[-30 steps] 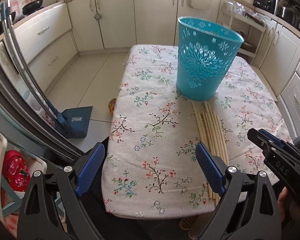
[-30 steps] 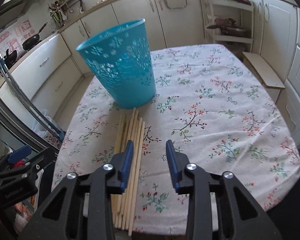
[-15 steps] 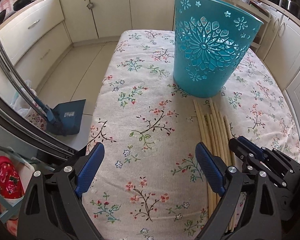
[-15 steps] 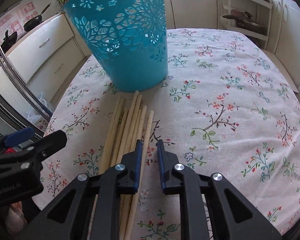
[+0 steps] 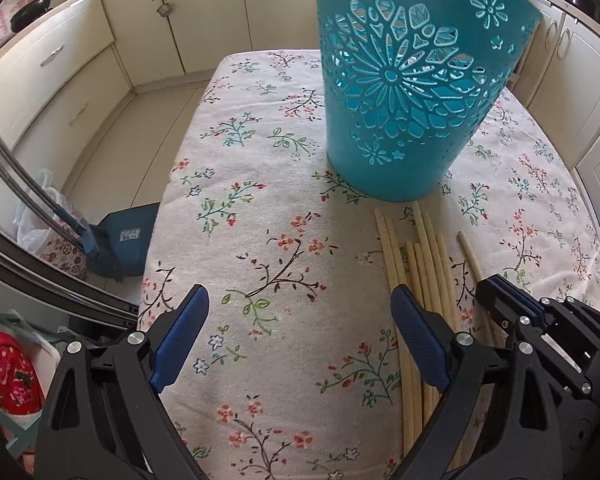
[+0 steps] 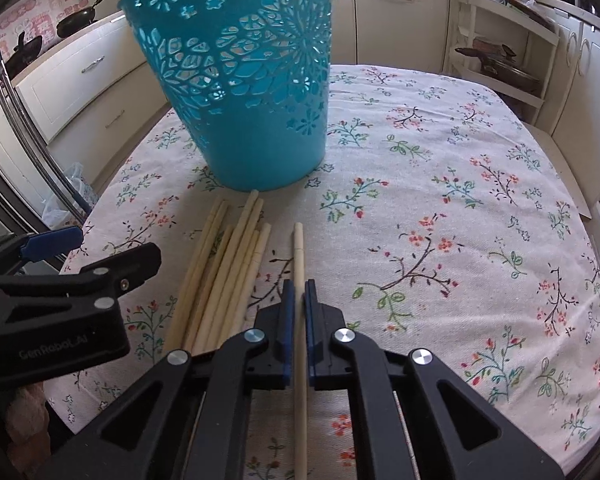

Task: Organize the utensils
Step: 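Close the left gripper on a single wooden stick, then lift the stick with the left gripper and drop it into the teal bin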

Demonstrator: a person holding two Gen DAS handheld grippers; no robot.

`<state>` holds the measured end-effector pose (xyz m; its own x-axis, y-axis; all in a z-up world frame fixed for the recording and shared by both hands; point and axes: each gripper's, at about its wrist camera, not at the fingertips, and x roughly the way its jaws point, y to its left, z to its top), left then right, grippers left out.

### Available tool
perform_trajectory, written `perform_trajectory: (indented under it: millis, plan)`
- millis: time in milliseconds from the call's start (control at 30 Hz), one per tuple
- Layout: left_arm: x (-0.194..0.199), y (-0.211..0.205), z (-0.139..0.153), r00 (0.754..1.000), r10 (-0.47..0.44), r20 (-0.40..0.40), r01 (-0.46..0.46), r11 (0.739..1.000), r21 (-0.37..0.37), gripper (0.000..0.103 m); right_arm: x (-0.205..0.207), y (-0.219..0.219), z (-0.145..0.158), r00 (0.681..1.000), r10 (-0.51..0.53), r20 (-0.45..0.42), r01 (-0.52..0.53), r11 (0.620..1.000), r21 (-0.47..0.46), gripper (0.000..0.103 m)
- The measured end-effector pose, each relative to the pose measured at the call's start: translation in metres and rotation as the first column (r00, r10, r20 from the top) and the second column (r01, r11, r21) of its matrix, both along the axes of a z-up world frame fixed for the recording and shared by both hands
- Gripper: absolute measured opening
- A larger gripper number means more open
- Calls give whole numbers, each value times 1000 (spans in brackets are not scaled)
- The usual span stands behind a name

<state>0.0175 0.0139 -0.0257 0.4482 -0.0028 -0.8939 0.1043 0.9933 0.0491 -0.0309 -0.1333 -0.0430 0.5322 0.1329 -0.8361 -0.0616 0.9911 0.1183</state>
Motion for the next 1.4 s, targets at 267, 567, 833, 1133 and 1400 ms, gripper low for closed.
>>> perform_trajectory:
  millis: [267, 567, 833, 1133, 1400]
  plan:
    - [15, -10, -11, 1000, -14, -12, 14, 1000, 8, 88, 1, -19, -3, 1000, -26, 1, 26, 994, 103, 6]
    - [31, -14, -18, 1000, -16, -9, 16, 1000, 8, 88, 1, -23, -5, 1000, -30, 9, 28, 990, 140, 6]
    - [32, -11, -23, 1000, -11, -23, 12, 999, 31, 87, -2, -24, -5, 1000, -29, 12, 27, 988, 151, 6]
    - [25, -30, -17, 992, -121, 19, 122, 992, -32, 11, -3, -26, -5, 999, -36, 9, 34, 989, 147, 6]
    - [18, -15, 5, 965, -240, -108, 214, 955, -206, 5, -5, -32, -7, 999, -44, 12, 41, 981, 190, 6]
